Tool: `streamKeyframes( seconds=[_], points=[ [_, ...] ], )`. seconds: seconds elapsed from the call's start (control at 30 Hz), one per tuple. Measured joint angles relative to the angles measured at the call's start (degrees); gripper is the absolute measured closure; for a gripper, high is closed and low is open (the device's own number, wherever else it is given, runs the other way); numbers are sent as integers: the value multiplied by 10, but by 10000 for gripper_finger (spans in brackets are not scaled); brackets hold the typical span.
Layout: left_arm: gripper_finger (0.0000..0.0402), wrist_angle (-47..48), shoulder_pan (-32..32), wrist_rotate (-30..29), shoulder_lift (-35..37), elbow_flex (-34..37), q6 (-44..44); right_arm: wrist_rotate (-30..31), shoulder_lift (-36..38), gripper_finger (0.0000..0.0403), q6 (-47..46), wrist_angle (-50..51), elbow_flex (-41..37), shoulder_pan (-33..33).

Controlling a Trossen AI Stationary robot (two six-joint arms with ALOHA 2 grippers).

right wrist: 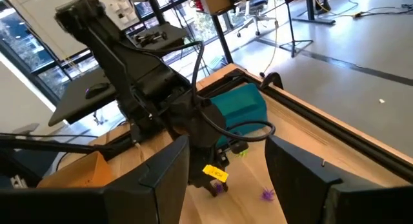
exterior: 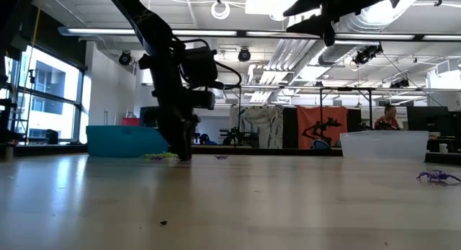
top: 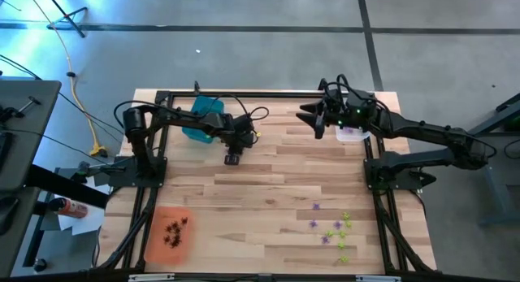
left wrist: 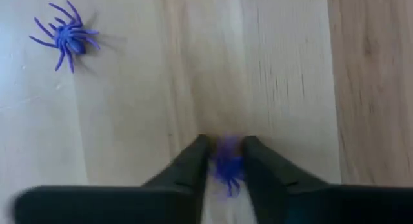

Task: Sort Halloween decoration
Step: Put the purple spider toy into the transparent bin

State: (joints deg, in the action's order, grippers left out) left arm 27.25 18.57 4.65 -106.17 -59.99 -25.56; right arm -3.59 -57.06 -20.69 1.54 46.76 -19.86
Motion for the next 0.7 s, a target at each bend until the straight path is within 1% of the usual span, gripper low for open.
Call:
streamKeyframes(
  seconds=[0.03, 0.07, 0.1, 0.27, 0.37, 0.43, 0.53, 0.7],
  points=[
    [363, 0, 0, -2, 3, 0, 0, 1, 0, 204, 0, 0, 0, 3],
    [381, 1, 0, -3, 7, 2, 0, 2, 0, 204, 1, 0, 0, 5],
    [390, 1, 1, -4, 12, 2, 5, 2, 0, 204, 2, 0, 0, 8],
    [399, 0, 10, 15, 73, 4, 24, 2, 0, 204, 20, 0, 0, 19],
    [400, -15, 19, 51, 123, 4, 56, 3, 0, 204, 27, -2, 0, 24],
    [401, -46, 21, 69, 161, 3, 77, 3, 0, 204, 27, -9, 0, 28],
    [401, -107, 20, 74, 210, 3, 114, 1, 0, 204, 33, -33, 0, 38],
    [401, -234, 17, 75, 260, 2, 186, -1, -1, 204, 51, -76, 0, 64]
  ],
)
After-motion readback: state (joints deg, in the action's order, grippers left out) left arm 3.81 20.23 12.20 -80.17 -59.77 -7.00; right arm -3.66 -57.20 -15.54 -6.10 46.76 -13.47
